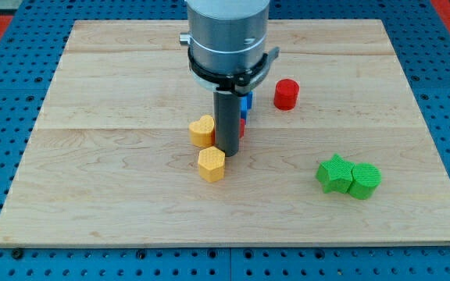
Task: Move the red star towards the top center
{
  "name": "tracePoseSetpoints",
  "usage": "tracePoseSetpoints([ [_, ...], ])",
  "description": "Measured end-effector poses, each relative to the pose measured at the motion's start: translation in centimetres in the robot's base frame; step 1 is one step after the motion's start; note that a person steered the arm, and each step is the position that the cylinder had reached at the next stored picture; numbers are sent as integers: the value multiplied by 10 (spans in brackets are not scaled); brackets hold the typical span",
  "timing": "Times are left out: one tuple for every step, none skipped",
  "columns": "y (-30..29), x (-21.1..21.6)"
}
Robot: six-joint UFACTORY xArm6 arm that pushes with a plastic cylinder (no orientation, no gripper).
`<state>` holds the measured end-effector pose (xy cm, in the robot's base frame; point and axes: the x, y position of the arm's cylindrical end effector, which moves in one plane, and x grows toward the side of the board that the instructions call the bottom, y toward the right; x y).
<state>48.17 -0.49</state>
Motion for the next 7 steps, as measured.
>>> tracePoseSetpoints([
  [-11, -9],
  [-17, -18],
  [-15, -20],
  [-19, -47],
  [-19, -82],
  [18, -84],
  [28, -108],
])
